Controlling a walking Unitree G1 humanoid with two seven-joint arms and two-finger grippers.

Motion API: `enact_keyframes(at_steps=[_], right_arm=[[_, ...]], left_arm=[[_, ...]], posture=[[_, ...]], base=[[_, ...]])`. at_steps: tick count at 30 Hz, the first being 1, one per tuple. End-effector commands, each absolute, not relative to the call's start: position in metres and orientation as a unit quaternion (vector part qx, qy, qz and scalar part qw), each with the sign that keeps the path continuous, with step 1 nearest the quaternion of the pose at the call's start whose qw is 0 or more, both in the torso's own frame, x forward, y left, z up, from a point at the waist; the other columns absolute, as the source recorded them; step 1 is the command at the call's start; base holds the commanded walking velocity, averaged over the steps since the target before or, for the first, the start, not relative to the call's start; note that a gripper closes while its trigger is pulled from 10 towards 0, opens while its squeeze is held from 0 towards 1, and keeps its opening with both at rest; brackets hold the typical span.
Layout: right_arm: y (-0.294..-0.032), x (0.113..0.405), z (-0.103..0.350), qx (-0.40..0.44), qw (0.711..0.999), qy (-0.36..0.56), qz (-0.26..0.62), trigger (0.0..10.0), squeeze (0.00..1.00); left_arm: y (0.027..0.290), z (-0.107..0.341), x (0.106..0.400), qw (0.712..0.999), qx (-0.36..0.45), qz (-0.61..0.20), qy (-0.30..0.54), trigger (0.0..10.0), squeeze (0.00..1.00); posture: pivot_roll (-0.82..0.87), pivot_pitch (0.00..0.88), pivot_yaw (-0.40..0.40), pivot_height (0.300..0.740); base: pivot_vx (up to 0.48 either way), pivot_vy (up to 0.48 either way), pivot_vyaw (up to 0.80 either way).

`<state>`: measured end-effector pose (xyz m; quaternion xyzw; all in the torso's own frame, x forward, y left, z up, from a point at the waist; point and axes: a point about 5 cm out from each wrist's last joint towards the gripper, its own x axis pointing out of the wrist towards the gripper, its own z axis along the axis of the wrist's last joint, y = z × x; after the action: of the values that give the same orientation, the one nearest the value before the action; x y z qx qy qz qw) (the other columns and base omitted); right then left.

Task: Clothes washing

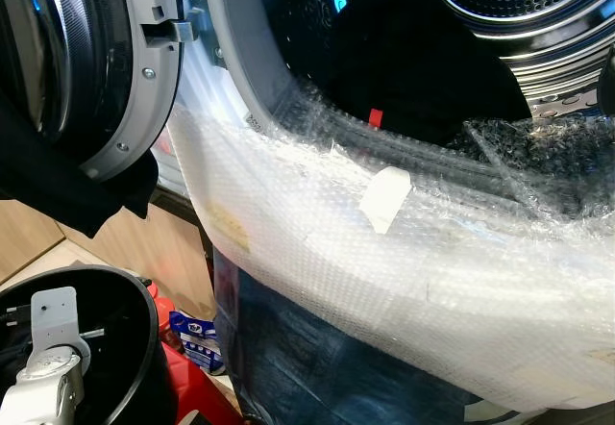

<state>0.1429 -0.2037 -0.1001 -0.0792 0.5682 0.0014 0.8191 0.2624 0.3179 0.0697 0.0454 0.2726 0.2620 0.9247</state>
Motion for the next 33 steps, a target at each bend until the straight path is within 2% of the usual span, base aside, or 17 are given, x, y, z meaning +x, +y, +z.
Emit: enact_keyframes(at_steps=[1, 5, 15, 22, 33], right_arm=[[-0.205, 0.14, -0.101, -0.08, 0.817, 0.571, -0.002, 10.0, 0.0], [-0.204, 0.139, -0.102, -0.079, 0.816, 0.573, 0.0, 10.0, 0.0], [-0.205, 0.14, -0.101, -0.083, 0.815, 0.573, 0.002, 10.0, 0.0], [-0.203, 0.143, -0.1, -0.079, 0.817, 0.571, 0.008, 10.0, 0.0], [-0.2, 0.139, -0.102, -0.07, 0.815, 0.576, 0.008, 10.0, 0.0]], left_arm=[[0.319, 0.066, 0.261, 0.921, 0.06, 0.258, 0.287, 10.0, 0.0], [0.314, 0.051, 0.255, 0.911, 0.033, 0.247, 0.328, 10.0, 0.0], [0.306, 0.041, 0.255, 0.909, 0.041, 0.227, 0.346, 10.0, 0.0], [0.294, 0.035, 0.257, 0.911, 0.044, 0.169, 0.374, 10.0, 0.0], [0.295, 0.03, 0.253, 0.904, 0.044, 0.168, 0.392, 10.0, 0.0]], posture=[[0.12, 0.057, -0.063, 0.74], [0.12, 0.054, -0.064, 0.74], [0.11, 0.031, -0.064, 0.74], [0.12, 0.045, -0.071, 0.74], [0.12, 0.05, -0.064, 0.74]], base=[[0.0, 0.0, 0.0], [0.0, 0.0, 0.0], [0.0, 0.0, 0.0], [0.0, 0.0, 0.0], [0.0, 0.0, 0.0]])
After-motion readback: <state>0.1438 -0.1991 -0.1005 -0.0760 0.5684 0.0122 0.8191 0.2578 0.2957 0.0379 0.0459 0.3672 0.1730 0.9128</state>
